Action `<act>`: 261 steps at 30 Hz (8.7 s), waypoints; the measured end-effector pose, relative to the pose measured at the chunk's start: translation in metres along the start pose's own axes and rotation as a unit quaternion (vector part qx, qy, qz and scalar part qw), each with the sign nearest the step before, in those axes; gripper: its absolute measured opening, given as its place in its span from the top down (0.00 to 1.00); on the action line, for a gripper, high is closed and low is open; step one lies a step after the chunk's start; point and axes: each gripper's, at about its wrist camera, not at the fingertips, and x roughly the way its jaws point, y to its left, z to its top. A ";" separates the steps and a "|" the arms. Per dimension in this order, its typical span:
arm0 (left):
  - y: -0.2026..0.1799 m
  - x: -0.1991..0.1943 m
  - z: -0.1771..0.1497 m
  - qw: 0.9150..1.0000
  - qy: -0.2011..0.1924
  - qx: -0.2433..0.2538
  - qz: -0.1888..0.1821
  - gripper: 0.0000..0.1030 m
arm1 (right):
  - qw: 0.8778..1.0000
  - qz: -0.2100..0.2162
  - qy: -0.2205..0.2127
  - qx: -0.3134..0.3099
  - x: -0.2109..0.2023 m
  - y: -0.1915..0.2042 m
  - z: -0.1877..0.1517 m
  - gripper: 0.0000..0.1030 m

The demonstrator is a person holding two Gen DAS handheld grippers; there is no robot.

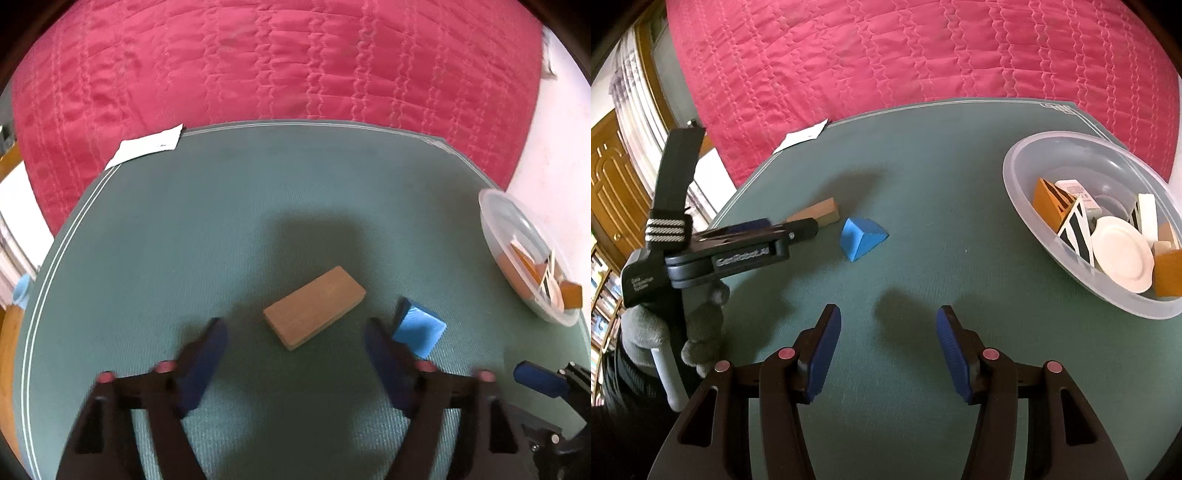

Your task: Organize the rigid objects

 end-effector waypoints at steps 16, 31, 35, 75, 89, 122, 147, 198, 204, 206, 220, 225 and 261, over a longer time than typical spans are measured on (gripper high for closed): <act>-0.011 0.012 0.010 0.994 0.048 -0.092 0.024 0.15 | 1.000 0.010 -0.016 -0.001 0.005 -0.001 -0.005 0.46; -0.024 0.023 0.018 0.995 0.026 -0.071 0.068 0.34 | 1.000 0.015 -0.024 -0.007 0.002 0.001 -0.008 0.46; -0.020 0.020 0.016 0.995 0.027 -0.071 0.062 0.34 | 1.000 0.017 -0.018 -0.004 0.002 0.000 -0.008 0.46; 0.043 -0.031 -0.017 0.985 -0.008 -0.118 0.122 0.34 | 0.997 -0.050 0.000 -0.054 0.077 0.050 0.057 0.63; 0.032 -0.029 -0.019 0.989 -0.012 -0.098 0.108 0.34 | 0.999 -0.031 -0.025 -0.022 0.048 0.031 0.045 0.64; 0.018 -0.020 -0.022 0.990 -0.013 -0.073 0.119 0.34 | 0.977 -0.137 -0.151 0.064 -0.054 -0.073 0.052 0.64; 0.010 -0.017 -0.020 0.994 0.009 -0.070 0.081 0.34 | 0.949 -0.214 -0.191 0.134 -0.085 -0.149 0.030 0.57; -0.243 0.045 0.098 0.984 -0.003 0.128 -0.124 0.19 | 0.941 -0.182 -0.227 0.171 -0.112 -0.178 -0.007 0.35; -0.226 0.036 0.097 0.987 -0.013 0.109 -0.117 0.14 | 0.942 -0.182 -0.227 0.169 -0.111 -0.177 -0.007 0.35; -0.221 0.035 0.096 0.989 -0.016 0.102 -0.108 0.14 | 0.942 -0.183 -0.227 0.168 -0.111 -0.178 -0.007 0.35; -0.212 0.002 0.065 0.988 -0.082 0.128 -0.001 0.01 | 0.941 -0.186 -0.224 0.171 -0.110 -0.180 -0.007 0.25; -0.207 -0.011 0.052 0.985 -0.102 0.136 0.028 0.01 | 0.940 -0.188 -0.223 0.178 -0.110 -0.184 -0.007 0.16; -0.191 -0.058 -0.002 0.978 -0.153 0.137 0.043 0.01 | 0.944 -0.290 -0.160 0.011 -0.118 -0.118 0.003 0.00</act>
